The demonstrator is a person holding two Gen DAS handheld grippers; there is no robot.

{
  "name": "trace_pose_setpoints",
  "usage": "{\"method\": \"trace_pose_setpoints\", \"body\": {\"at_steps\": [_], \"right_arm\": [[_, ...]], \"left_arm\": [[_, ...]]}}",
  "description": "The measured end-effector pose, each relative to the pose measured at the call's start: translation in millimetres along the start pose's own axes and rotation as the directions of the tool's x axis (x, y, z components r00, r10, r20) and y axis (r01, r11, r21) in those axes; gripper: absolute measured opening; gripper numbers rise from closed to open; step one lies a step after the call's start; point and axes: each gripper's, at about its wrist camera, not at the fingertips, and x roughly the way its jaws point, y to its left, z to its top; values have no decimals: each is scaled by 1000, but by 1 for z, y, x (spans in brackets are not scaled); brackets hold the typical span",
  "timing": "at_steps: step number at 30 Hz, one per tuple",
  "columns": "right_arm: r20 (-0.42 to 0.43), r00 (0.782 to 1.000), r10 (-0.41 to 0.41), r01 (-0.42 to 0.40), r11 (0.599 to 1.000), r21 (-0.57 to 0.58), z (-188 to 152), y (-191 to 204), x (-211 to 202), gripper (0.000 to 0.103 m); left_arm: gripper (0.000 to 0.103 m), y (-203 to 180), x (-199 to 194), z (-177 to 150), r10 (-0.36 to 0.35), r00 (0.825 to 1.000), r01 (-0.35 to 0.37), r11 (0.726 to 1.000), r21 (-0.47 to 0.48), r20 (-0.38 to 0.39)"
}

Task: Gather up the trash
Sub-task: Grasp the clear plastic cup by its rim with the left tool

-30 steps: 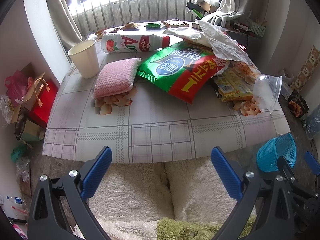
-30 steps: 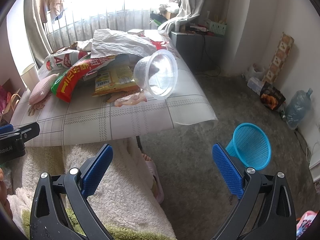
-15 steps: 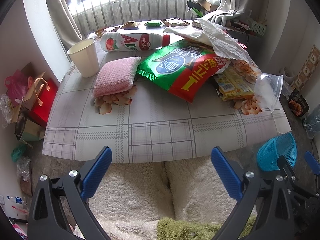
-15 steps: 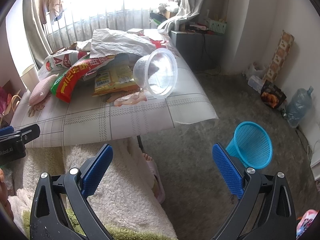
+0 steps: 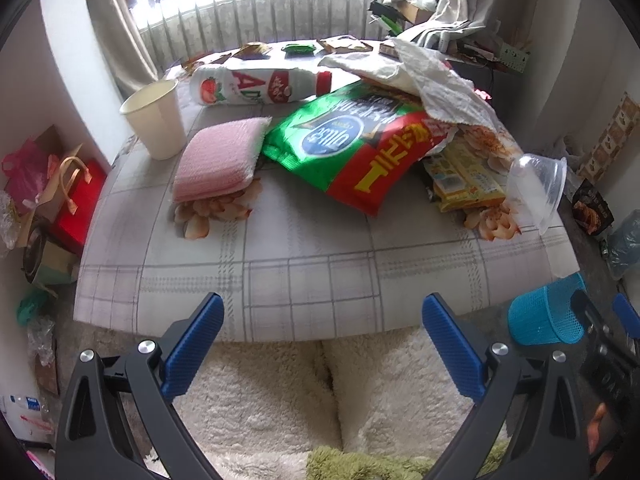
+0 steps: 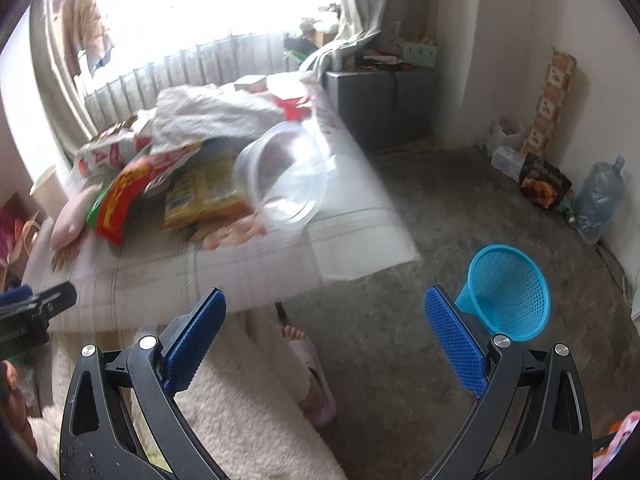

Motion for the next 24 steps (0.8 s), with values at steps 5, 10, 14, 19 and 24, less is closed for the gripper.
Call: {"method": "trace_pose_setpoints", "body": {"at_steps": [5, 10, 14, 19, 24], "right_arm": [[44, 999, 2, -6, 997, 81, 16, -27, 7, 95], [80, 997, 8, -20, 987, 158, 33, -53, 22, 95], [89, 996, 30, -49, 974, 221, 43, -72, 36, 93], [68, 996, 48, -66, 959, 274, 46, -94, 52, 88], [29, 999, 35, -43, 949, 312, 41, -112, 65, 85]], "left_arm": [[97, -12, -1, 16, -119, 991, 114, 991, 72, 66], [97, -35, -12, 35, -356, 920, 330, 930, 161, 165], [97, -66, -5, 56, -414, 899, 385, 902, 196, 140], [97, -119, 9, 73, -411, 897, 347, 882, 320, 159], [86, -171, 23, 72, -339, 921, 209, 844, 494, 190]]}}
